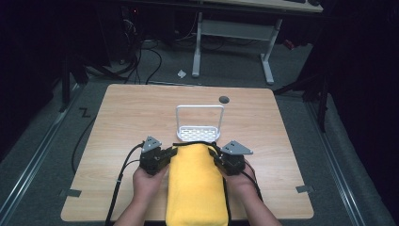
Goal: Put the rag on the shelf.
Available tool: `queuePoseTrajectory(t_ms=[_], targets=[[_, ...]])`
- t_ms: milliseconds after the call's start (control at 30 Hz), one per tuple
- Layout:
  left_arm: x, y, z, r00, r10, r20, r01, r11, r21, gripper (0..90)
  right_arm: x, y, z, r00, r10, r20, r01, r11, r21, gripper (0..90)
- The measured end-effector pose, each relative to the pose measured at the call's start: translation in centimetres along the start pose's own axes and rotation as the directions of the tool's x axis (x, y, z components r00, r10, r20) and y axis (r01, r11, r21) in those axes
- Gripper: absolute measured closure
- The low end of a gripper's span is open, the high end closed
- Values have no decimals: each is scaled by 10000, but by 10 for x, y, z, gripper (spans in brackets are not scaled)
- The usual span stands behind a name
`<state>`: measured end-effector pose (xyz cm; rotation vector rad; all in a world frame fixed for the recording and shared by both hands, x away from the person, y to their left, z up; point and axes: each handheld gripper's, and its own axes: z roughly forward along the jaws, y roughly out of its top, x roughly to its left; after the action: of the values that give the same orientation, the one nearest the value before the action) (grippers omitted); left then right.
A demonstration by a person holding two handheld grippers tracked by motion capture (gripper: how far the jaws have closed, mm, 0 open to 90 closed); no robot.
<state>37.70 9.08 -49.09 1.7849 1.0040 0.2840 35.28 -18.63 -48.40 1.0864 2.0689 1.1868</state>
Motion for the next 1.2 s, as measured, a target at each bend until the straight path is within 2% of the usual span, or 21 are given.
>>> queuePoseTrajectory(t_ms=[100,300,500,867,1200], targets=[[-2,9,-3,9999,90,55,-89,9998,-180,837,0,7,-5,9996,-211,162,214,9996,-174,769],[-8,26,-9,9993,369,45,-366,9976,-582,842,-4,19,-13,9994,-56,349,75,9985,-536,769],[-13,46,-16,9989,454,85,-442,9931,-1087,843,-9,34,-21,9991,33,426,13,9944,-1059,770],[-22,83,-33,9960,890,-16,-873,9740,-2090,846,-18,72,-42,9980,-30,638,162,9780,-2080,769],[-27,112,-46,9922,1220,-245,-1242,9576,-2601,847,-19,100,-52,9954,-295,911,524,9641,-2604,770]])
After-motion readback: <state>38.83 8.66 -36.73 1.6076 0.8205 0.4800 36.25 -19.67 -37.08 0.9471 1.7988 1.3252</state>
